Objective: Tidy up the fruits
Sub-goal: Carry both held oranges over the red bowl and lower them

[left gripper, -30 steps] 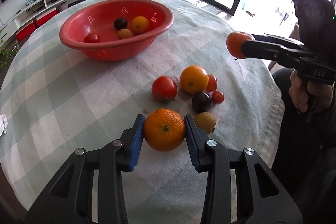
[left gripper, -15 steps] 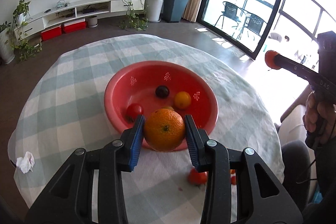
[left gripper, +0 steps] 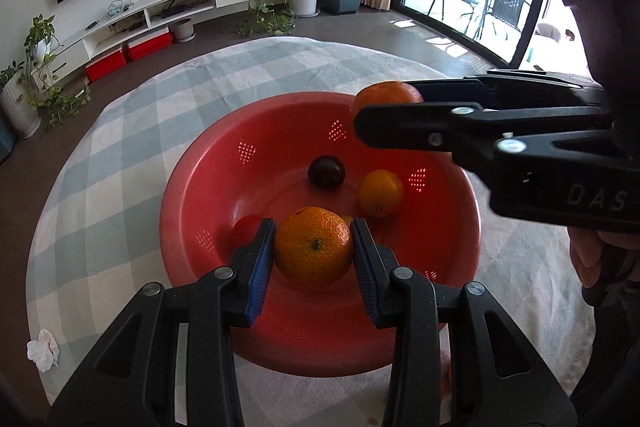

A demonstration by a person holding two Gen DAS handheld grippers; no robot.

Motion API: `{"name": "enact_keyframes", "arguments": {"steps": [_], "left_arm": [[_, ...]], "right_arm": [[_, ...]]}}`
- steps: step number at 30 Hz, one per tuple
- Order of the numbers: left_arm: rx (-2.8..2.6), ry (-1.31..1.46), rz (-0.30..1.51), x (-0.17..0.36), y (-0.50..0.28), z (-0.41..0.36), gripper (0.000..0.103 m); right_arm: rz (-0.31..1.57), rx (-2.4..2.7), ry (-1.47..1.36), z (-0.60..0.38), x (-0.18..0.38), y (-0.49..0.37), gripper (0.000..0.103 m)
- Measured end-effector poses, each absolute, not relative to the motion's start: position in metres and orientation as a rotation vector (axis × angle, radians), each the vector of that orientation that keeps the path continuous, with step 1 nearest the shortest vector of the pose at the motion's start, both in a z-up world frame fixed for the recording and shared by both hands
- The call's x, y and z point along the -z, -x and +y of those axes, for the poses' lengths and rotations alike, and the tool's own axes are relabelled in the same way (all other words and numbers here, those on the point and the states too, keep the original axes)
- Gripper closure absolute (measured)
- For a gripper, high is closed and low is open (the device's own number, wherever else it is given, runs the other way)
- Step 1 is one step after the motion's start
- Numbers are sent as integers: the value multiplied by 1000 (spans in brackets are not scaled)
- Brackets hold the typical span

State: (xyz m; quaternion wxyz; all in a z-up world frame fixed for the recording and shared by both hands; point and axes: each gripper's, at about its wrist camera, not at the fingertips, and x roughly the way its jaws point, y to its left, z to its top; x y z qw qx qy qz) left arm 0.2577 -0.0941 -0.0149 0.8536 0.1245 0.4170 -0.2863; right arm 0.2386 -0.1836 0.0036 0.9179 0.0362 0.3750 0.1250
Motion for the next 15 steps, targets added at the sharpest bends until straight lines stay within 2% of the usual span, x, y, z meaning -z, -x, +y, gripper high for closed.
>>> {"name": "enact_keyframes", "arguments": {"steps": [15], "left_arm": [[583,-287,881,39,-264,-96,67]], "right_arm": [[858,-226,38,-171,40,-259,61]]}}
